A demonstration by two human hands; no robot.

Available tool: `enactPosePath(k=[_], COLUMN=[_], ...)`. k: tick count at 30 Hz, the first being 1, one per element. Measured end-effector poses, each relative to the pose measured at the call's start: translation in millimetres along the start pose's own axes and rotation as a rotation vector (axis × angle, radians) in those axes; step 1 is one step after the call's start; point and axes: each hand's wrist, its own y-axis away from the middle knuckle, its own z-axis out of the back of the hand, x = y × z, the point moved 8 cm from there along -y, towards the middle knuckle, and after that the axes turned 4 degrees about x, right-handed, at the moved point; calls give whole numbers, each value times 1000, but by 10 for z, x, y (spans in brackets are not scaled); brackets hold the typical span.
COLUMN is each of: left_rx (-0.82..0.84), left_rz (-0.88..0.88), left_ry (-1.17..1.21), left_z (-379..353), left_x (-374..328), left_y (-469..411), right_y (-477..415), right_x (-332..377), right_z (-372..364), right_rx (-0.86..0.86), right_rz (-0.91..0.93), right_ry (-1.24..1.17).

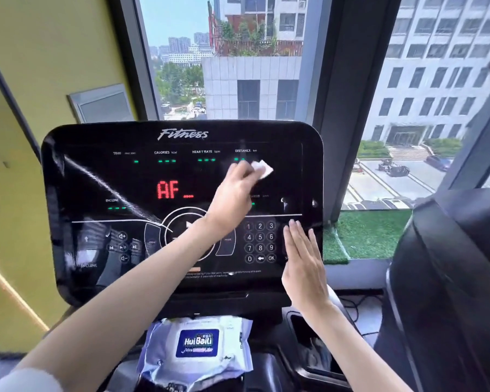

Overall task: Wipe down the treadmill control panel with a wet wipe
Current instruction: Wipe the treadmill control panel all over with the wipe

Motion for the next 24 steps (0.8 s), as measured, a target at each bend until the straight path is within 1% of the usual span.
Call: enactPosePath(k=[1,2,3,5,6,7,10,11,12,14,15,16,18,19,20,22,23,24], left_rx=[-64,-74,1,224,276,264,95,91,142,290,316,286,140,96,110,262,309,305], left_rz=[108,109,21,-243,-325,-320,-14,-6,-81,-326,-390,-365,-123,-37,-44,-249,-337,-346], left_ry=[37,34,8,-61,-91,-93,-7,-12,-36,-93,-118,-125,-61,-24,-17,-63,-88,-97], left_z=[28,-9,-131,-388,-411,-377,-177,-178,-245,-410,-413,-374,-236,-204,-233,-412,-449,-417], left_x=[34,-38,-184,-499,-544,-490,-224,-269,-380,-610,-632,-563,-312,-264,-317,-550,-600,-565], left_y=[-27,-32,-16,142,183,140,-61,-58,-20,146,180,137,-22,-36,-9,151,219,209], right_y=[4,2,-2,-16,-19,-16,6,7,6,1,1,5,15,15,12,0,-3,-1], right_x=[9,19,22,17,12,10,15,16,17,12,9,10,14,16,18,16,14,10], right_z=[-4,-5,-4,14,22,22,2,-6,-15,-25,-26,-29,-35,-37,-38,-33,-32,-38], right_rx=[-1,-4,-7,-16,-18,-14,19,30,39,48,51,55,58,56,50,33,29,33], right_rz=[9,18,24,28,29,32,36,34,32,29,27,27,28,28,28,33,36,36], right_ry=[-3,-4,-3,-8,-12,-14,-8,-6,-1,5,6,9,9,4,1,-1,-1,2])
